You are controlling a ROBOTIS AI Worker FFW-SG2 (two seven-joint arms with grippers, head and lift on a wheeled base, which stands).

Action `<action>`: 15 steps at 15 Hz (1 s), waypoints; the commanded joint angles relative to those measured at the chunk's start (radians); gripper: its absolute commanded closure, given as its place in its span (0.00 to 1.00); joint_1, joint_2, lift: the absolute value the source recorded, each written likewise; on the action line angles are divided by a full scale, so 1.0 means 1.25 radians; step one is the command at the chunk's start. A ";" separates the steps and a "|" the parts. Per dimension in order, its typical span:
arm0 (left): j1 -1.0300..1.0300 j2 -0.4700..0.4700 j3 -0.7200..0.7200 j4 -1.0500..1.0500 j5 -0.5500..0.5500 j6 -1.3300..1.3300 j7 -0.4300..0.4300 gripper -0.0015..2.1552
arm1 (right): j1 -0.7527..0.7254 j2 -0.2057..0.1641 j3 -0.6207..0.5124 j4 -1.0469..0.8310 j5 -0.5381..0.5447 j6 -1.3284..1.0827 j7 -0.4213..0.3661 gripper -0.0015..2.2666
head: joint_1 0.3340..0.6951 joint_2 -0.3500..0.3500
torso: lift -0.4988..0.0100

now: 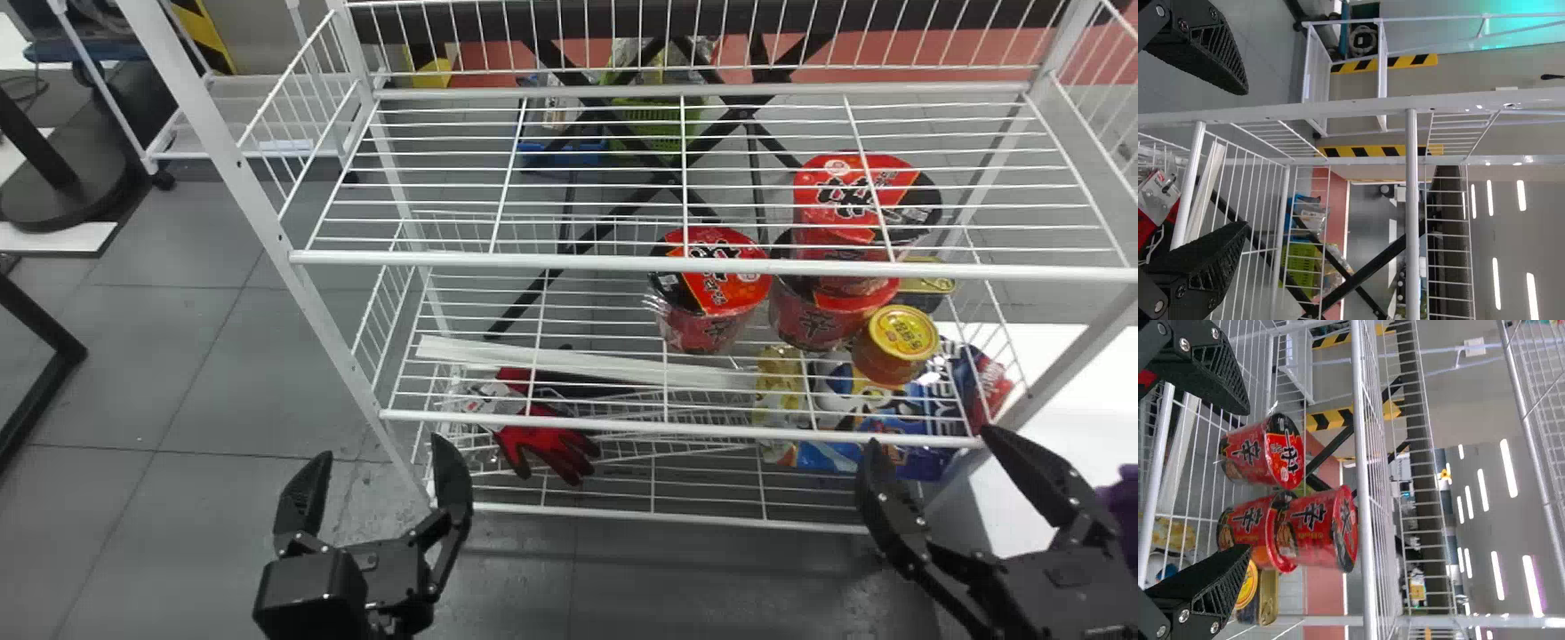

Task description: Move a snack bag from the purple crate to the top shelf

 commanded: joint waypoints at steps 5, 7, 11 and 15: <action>-0.016 0.000 0.000 0.015 0.014 0.000 -0.006 0.05 | 0.061 0.038 -0.175 -0.285 -0.109 0.472 0.003 0.04 | 1.00 0.49 | 0.09; -0.022 0.000 0.000 0.020 0.019 0.000 -0.009 0.05 | 0.063 0.054 -0.239 -0.340 -0.159 0.609 0.029 0.04 | 1.00 0.45 | 0.09; -0.025 0.000 0.001 0.025 0.020 -0.002 -0.012 0.05 | 0.036 0.111 -0.430 -0.404 -0.298 0.847 0.113 0.06 | 1.00 0.43 | 0.09; -0.027 0.002 -0.006 0.026 0.020 -0.002 -0.013 0.05 | -0.153 0.153 -0.717 -0.427 -0.437 1.298 0.228 0.07 | 1.00 0.34 | 0.09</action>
